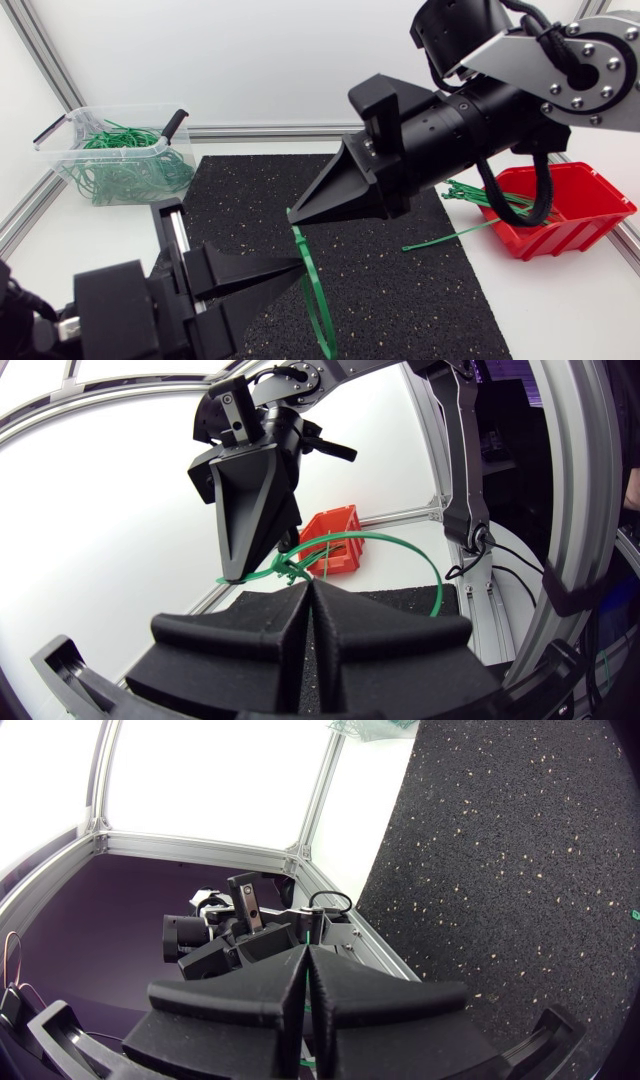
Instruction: Take a green cable tie from the red box, thread the tail through the head to close it, then place it in the transparent bin on the left.
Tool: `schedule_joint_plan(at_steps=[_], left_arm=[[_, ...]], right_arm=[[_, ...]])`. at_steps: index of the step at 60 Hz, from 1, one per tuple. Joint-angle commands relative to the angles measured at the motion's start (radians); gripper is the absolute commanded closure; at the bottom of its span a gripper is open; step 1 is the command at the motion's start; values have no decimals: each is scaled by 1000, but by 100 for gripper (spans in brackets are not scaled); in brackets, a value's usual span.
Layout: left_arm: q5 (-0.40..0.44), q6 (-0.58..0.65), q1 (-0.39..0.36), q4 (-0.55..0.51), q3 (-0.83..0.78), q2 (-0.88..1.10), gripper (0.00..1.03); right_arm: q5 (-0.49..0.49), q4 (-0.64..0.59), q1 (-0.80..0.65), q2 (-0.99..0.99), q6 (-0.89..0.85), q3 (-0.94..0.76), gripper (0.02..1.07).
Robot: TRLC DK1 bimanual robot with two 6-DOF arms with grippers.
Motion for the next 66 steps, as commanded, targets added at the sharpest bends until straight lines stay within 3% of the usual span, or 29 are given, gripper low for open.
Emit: schedule_joint_plan(at_steps=[1, 6, 8, 11, 15, 17, 30, 39, 49, 59, 66], left_arm=[[54, 22, -33, -5, 21, 9, 99], [43, 22, 22, 16, 27, 23, 99], [48, 22, 83, 30, 32, 38, 99], [115, 10, 212, 22, 49, 60, 99], [253, -38, 441, 30, 72, 101, 99], [318, -56, 554, 36, 87, 127, 99], [473, -151, 1008, 134, 228, 363, 99], [476, -297, 1205, 119, 420, 480, 99], [401, -392, 1329, 91, 593, 584, 99], [272, -415, 1380, 36, 733, 738, 99], [204, -417, 1406, -70, 842, 877, 99]], right_arm=[[43, 39, -35, 24, -25, 2, 101], [59, 61, -58, 6, -76, -21, 101], [90, 99, -64, -3, -77, -41, 94], [159, 139, -67, -11, -85, -66, 67], [201, 154, -83, -2, -129, -90, 21], [225, 154, -89, 7, -152, -100, 5], [350, 228, -144, 35, -248, -153, 5], [359, 242, -156, 21, -264, -184, 5], [366, 242, -161, -20, -271, -213, 5], [369, 242, -170, -63, -286, -247, 5], [373, 243, -190, -92, -297, -271, 5]])
